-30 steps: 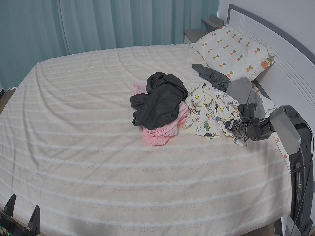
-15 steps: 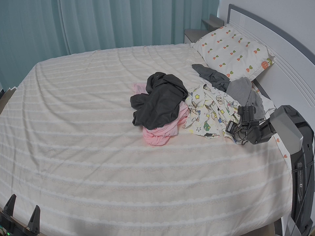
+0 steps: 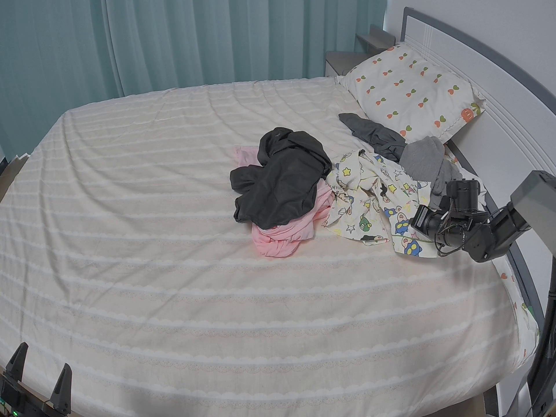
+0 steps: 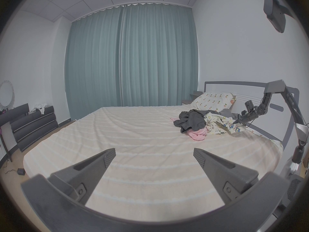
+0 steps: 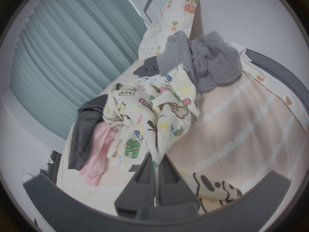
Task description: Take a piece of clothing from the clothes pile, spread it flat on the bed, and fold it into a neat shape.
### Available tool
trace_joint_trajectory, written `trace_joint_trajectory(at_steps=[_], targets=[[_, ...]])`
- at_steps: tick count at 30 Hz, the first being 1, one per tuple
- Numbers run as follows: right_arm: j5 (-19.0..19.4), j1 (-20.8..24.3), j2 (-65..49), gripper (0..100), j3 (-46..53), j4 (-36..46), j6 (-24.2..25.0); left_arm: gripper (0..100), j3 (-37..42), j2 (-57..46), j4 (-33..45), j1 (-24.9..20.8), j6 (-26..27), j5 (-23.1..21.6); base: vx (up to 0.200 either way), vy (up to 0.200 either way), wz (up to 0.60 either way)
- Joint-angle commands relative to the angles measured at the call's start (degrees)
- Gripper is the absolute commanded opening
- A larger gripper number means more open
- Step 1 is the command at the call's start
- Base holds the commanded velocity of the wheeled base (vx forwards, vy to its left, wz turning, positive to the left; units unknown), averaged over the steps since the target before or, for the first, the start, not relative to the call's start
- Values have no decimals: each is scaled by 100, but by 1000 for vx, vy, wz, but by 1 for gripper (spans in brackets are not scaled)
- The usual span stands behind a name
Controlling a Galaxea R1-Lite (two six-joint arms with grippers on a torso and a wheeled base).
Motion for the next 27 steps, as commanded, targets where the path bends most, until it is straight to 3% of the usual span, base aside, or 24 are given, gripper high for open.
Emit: trace_joint_trajectory(at_steps=[1, 3, 7, 8, 9, 12, 13, 14, 17, 22, 27], targets=[[375, -8, -1047, 0, 877, -536, 18, 100, 75, -75, -7, 2, 60, -31, 0, 0, 0], [788, -8, -1425, 0, 1273, -888, 62, 100, -162, -40, -201, -7, 148, -207, 0, 0, 0], [1306, 45, -1917, 0, 1519, -1019, 141, 100, -1982, 1156, -649, -33, -520, -523, 0, 0, 0], [1333, 53, -1961, 0, 1519, -1019, 141, 100, -2052, 1235, -649, -42, -520, -594, 0, 0, 0], [1473, 115, -2190, 0, 1536, -1011, 141, 100, -2272, 1621, -649, -77, -468, -1121, 0, 0, 0], [1596, 308, -2611, 0, 1510, -1002, 317, 100, -2307, 2474, -649, -77, -265, -2114, 0, 0, 0], [1596, 308, -2611, 0, 1510, -1002, 317, 100, -2307, 2474, -649, -77, -265, -2114, 0, 0, 0], [1684, 423, -2919, 0, 1449, -958, 484, 100, -2316, 3133, -702, -86, -11, -2439, 0, 0, 0], [1886, 528, -3253, 0, 1413, -896, 545, 100, -2351, 3854, -807, -148, 306, -2562, 0, 0, 0], [2291, 985, -4009, 0, 868, -97, 563, 100, -2316, 5568, -1519, -1765, 429, -2562, 0, 0, 0], [2379, 1363, -4220, 0, 148, 475, 571, 100, -2245, 6904, -2205, -2486, 447, -2536, 0, 0, 0]])
